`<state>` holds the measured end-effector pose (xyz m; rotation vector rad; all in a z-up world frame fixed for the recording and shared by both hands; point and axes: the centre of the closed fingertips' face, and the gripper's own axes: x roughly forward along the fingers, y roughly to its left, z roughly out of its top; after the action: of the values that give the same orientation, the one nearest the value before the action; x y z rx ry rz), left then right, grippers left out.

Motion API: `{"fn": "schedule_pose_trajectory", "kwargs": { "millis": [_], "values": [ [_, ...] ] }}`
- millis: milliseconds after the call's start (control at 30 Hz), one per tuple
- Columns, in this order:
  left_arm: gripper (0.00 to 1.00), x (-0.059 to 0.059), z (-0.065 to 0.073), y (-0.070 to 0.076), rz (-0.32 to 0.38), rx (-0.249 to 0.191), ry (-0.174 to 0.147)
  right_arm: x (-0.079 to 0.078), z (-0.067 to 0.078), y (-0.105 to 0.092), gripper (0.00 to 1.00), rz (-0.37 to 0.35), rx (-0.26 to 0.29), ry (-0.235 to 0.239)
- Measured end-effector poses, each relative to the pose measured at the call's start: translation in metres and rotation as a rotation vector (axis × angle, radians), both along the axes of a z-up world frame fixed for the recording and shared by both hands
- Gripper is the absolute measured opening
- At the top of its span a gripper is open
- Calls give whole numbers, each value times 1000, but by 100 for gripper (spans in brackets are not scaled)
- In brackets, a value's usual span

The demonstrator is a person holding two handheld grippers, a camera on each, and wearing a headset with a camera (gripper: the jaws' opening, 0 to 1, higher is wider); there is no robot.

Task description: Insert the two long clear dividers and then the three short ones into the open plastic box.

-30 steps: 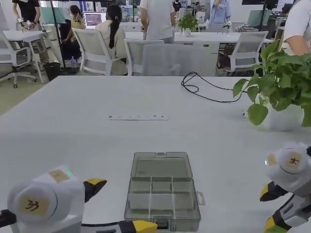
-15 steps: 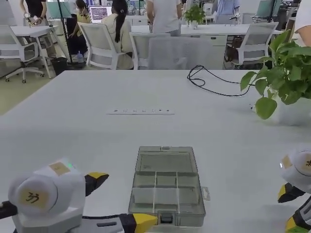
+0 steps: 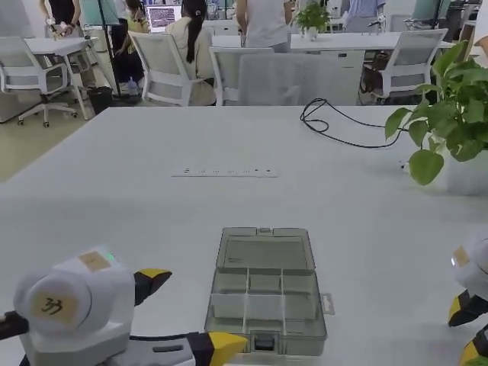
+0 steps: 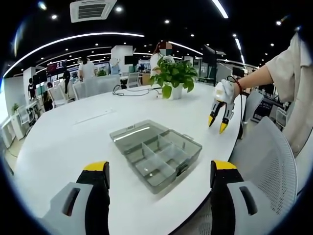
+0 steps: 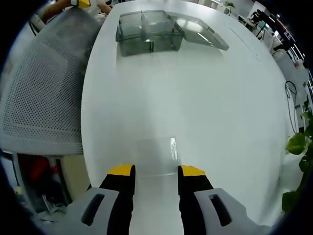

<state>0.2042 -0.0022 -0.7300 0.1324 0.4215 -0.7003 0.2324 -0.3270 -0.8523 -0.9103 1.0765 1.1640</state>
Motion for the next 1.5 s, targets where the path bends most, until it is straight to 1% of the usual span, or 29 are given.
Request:
{"fn": "schedule_pose_trajectory", "kwargs": {
  "millis": [200, 267, 400, 500, 600, 667, 733, 800, 900, 967, 1067, 1133, 1200, 1300, 1400, 1500],
  "values": [
    [86, 2, 1, 3, 2, 8, -1, 2, 1, 0, 34, -8, 23, -3],
    [86, 2, 1, 3, 4, 7, -3, 0, 2, 2, 33, -7, 26, -5],
    [85, 2, 0, 4, 1, 16, 0, 1, 2, 1, 33, -13, 30, -9],
    [85, 2, 1, 4, 0, 12, 0, 1, 2, 1, 32, -22, 29, -13],
    [85, 1, 3, 3, -1, -3, -1, 0, 3, 1, 32, -22, 26, -33],
    [84, 1, 4, 2, 1, -31, 11, 1, 4, 1, 32, -25, 26, -49],
    [82, 1, 5, 2, 0, -39, 12, -2, 5, 4, 32, -10, 22, -69],
    [81, 0, 4, 2, -1, -37, 16, 6, 7, 6, 32, -16, 36, -90],
    [78, 0, 4, 1, -2, -49, 29, 10, 15, 16, 32, -11, 61, -129],
    [76, -1, 5, 0, -2, -68, 38, 11, 20, 22, 32, -10, 76, -145],
    [74, -1, 7, -2, 5, -93, 49, 14, 30, 36, 32, 12, 105, -186],
    [73, -2, 7, -3, 6, -111, 56, 15, 35, 44, 32, 18, 121, -204],
    [71, -2, 6, -3, 10, -122, 70, 16, 43, 57, 32, 14, 169, -216],
    [68, -4, 3, -4, 8, -130, 87, 18, 52, 71, 32, 23, 198, -236],
    [66, -5, 2, -5, 7, -133, 93, 21, 62, 85, 32, 29, 233, -266],
    [64, -6, 1, -7, 7, -152, 104, 25, 72, 103, 32, 33, 276, -303]
  ]
}}
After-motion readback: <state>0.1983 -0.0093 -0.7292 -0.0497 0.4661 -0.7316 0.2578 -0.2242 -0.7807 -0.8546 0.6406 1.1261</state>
